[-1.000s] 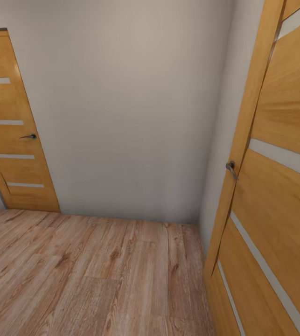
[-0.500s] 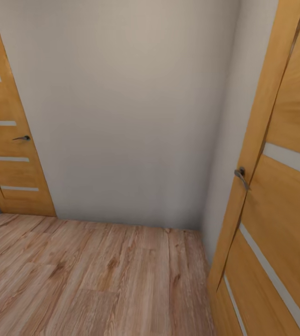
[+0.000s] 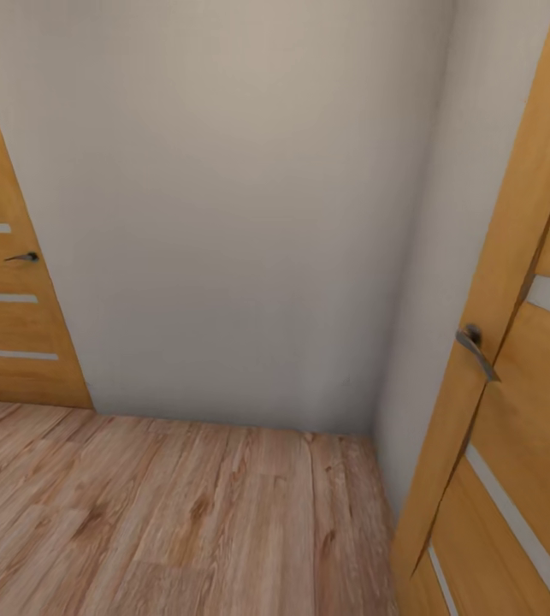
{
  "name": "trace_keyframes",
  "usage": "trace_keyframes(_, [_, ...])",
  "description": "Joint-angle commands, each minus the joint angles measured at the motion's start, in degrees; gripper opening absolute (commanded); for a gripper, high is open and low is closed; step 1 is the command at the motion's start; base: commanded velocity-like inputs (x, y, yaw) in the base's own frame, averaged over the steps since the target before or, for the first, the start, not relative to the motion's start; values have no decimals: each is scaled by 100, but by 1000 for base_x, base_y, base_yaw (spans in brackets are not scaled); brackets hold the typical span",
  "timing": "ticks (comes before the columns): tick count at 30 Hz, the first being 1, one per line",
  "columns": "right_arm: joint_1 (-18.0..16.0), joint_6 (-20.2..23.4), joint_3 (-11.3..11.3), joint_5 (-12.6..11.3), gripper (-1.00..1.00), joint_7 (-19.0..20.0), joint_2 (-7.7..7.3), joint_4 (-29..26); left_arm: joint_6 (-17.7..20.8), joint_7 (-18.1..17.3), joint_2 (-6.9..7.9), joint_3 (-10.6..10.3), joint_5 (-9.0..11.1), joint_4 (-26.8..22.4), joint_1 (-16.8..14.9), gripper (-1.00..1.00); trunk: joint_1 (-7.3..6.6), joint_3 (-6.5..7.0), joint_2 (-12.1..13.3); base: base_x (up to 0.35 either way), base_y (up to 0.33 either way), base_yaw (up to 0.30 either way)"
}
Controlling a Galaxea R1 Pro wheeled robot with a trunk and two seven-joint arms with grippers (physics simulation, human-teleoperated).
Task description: Move the two storage containers from the living room to the garage. In the garage, place one container on the floor and stack the other container on top of it (either order is fine).
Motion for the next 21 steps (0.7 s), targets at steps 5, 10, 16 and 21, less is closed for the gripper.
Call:
trace_keyframes(5, [-9, -44, 23, 27, 100, 1, -8, 17, -7, -1, -1, 25, 43, -2, -2, 100, 3, -5, -3, 321, 0, 0])
trace_keyframes(10, [-9, -44, 24, 27, 100, 1, -5, 17, -7, -1, -1, 22, 44, 1, -1, 100, 3, -5, -3, 321, 0, 0])
trace_keyframes(16, [-9, -44, 22, 27, 100, 1, -9, 10, -7, -1, -1, 24, 44, 0, -1, 100, 3, -5, -3, 321, 0, 0])
trace_keyframes(21, [-9, -42, 27, 34, 100, 1, -4, 10, -7, -1, -1, 22, 41, 1, -1, 100, 3, -5, -3, 321, 11, 0])
